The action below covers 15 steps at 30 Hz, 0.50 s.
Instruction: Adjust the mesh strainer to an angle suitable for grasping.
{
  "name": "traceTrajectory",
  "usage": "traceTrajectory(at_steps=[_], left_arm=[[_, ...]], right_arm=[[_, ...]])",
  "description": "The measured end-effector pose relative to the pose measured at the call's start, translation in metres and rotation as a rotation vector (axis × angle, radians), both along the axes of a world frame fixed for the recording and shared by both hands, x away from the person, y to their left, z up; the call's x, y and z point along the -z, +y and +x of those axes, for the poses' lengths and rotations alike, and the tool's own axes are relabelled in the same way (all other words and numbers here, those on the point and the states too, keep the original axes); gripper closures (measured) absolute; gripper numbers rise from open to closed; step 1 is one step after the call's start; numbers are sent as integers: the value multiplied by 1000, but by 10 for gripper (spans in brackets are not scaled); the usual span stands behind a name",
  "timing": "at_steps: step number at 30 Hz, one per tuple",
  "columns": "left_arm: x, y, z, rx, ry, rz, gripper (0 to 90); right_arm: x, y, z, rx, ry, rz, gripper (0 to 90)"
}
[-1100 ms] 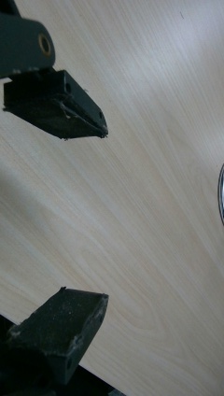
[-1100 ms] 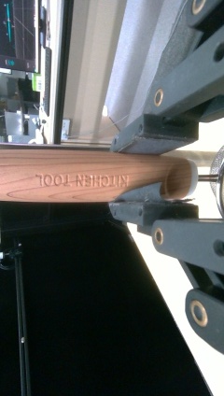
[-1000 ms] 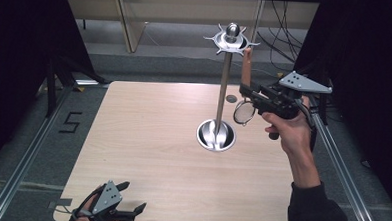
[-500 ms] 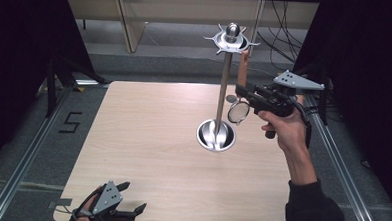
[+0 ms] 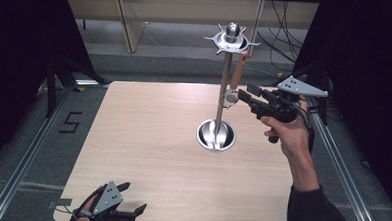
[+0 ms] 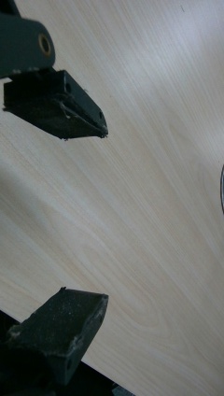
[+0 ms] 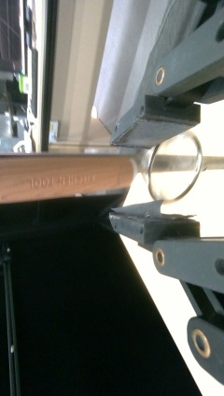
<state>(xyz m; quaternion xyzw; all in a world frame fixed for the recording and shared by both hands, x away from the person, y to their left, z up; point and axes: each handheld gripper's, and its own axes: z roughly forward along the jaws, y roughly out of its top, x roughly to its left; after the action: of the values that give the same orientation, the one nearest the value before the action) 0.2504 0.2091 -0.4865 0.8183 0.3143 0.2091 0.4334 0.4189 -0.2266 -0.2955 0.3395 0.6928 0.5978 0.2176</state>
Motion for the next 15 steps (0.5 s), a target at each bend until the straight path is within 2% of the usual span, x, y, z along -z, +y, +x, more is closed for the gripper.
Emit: traceTrajectory(at_steps=[1,2,3,5,6,7,8,9,12,14,15], left_arm=[[0,0,0,1,-3,-6,156],[1,-2,-3,-23,27,-30,156],[1,-1,-1,-9,12,-14,155],[0,0,-1,-9,14,-8,155],[0,1,0,6,3,7,155],[1,-1,-2,-15,27,-18,156],[1,-2,-3,-16,33,-23,156],[0,-2,-2,-10,23,-24,156],[0,-1,-2,-9,23,-14,156],[0,-1,-2,-12,28,-15,156],[0,-2,-2,-11,23,-26,156]], right_arm=[[0,-1,-1,5,-5,-1,565],[1,-2,-3,10,-10,1,553],[1,-2,-5,13,1,17,545],[3,-5,-8,17,-11,28,529],[6,-6,-10,6,-8,40,522],[7,-6,-11,7,-7,40,516],[8,-7,-13,16,-11,46,514],[9,-9,-14,15,-24,45,506],[13,-9,-19,17,-14,59,492],[16,-9,-19,19,-6,40,462],[17,-9,-20,41,-12,42,460]])
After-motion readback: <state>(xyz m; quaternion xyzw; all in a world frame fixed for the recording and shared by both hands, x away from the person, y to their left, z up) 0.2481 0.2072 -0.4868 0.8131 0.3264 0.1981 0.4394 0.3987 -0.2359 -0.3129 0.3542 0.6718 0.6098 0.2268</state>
